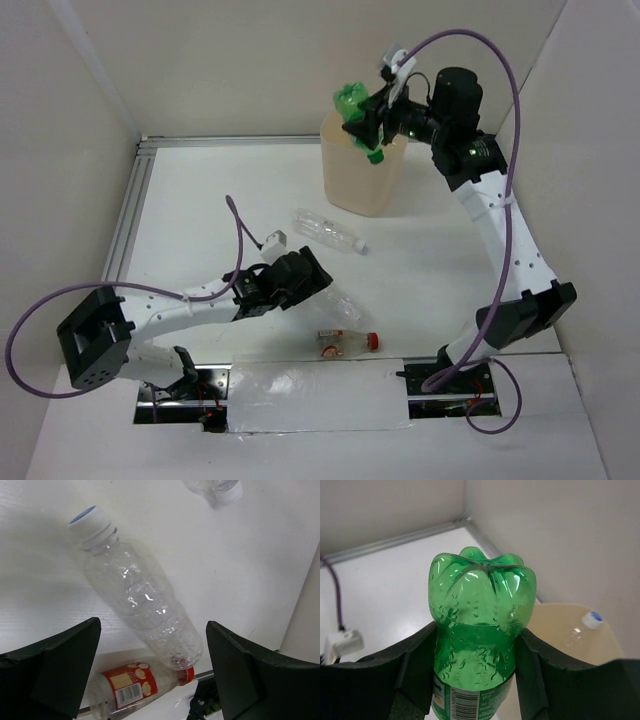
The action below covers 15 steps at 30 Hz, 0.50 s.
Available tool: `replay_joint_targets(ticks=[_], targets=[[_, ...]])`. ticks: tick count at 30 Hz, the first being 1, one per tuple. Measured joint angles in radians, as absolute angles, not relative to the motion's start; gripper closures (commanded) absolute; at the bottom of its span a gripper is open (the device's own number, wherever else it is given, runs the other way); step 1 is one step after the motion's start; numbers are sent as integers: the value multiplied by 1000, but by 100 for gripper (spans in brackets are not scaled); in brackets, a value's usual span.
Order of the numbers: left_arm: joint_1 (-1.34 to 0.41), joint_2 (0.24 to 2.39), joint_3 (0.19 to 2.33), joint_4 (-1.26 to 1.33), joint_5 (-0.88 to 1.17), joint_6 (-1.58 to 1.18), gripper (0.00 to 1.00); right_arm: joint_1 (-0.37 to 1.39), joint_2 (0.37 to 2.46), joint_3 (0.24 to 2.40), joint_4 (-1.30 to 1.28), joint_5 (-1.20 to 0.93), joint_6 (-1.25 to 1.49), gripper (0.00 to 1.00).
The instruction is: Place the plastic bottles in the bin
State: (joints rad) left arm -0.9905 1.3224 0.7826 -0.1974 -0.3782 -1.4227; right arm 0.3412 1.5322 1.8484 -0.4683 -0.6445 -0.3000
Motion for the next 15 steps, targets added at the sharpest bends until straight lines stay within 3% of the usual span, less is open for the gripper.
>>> replay_joint_targets(ticks=[7,10,11,12,15], targets=[[-963,1469,884,-162,-358,-1441,1,247,1769,1981,-265,-561,-218,46],[-963,1520,909,-162,-351,-1444,1,221,1883,1982,-258,-535,-216,28],[-963,1536,916,-165,-348,-1444,1,214,1921,1983,-258,-527,-216,18],[-963,1555,928,-171,-347,-1444,1,208,1959,1988,-260,-515,-218,1],[-963,1601,958,-193,-342,-1443,1,191,2023,1996,-270,-500,-225,1]])
